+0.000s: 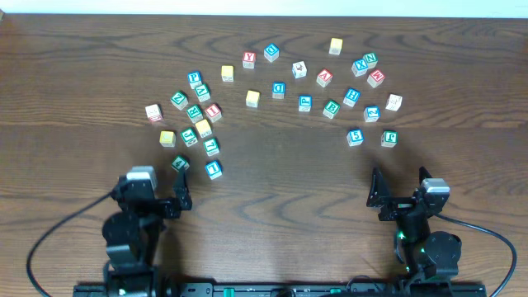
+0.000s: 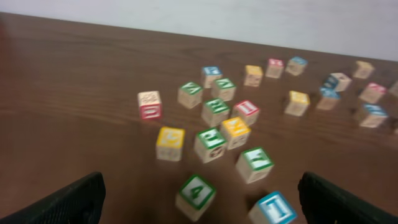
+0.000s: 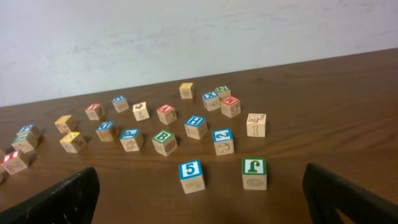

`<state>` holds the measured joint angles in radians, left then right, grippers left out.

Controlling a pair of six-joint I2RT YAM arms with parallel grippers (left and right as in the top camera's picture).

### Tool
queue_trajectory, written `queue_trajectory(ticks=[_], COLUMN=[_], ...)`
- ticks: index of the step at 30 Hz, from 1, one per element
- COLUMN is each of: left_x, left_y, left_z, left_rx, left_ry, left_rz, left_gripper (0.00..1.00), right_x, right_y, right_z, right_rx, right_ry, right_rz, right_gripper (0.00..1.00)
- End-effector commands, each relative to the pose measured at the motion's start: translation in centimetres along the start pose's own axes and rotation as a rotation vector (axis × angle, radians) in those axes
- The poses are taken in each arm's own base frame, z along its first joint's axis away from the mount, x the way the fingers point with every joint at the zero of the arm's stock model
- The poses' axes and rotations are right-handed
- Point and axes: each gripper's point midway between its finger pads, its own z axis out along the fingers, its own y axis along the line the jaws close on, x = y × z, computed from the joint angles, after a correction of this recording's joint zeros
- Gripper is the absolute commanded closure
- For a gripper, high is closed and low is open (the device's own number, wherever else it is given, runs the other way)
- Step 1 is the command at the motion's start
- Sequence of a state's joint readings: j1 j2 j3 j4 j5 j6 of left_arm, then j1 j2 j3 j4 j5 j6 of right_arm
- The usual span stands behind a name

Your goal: Spell out AI2

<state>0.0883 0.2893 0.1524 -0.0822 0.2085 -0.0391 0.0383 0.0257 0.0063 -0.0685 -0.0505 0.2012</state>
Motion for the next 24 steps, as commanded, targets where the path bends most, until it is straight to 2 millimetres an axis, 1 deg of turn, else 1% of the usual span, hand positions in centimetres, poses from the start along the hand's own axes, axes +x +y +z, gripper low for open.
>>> queue_trajectory(ticks=[1,5,9,12,18,24], left_x=[-3.5,-5.3,-6.2,-6.7,-8.0,-8.8], left_y=[-1.9,-3.0,-3.7,-4.1,-4.7,-4.9], left_z=[0.2,1.2,2.0,2.3,2.3,1.6], left_rx=[0.09,0.142,0.175,0.194,0.21,0.203], left_ry=[0.009,0.093,0.193,0.26,0.332,0.384], left_rz=[-0.018,-0.036,-0.062,-0.082,-0.103,-0.116], left_gripper=[0.02,0.02,0.02,0.02,0.02,0.02], right_x=[0.0,0.0,0.0,0.0,0.0,0.0], right_y=[0.0,0.0,0.0,0.0,0.0,0.0], right_z=[0.0,0.0,0.0,0.0,0.0,0.0], right_rx=[0.0,0.0,0.0,0.0,0.0,0.0], right_ry=[-0.002,-0.002,-0.002,-0.002,-0.002,-0.002], right_rz=[0.011,0.011,0.011,0.011,0.011,0.011], right_gripper=[0.01,0.01,0.01,0.01,0.01,0.01])
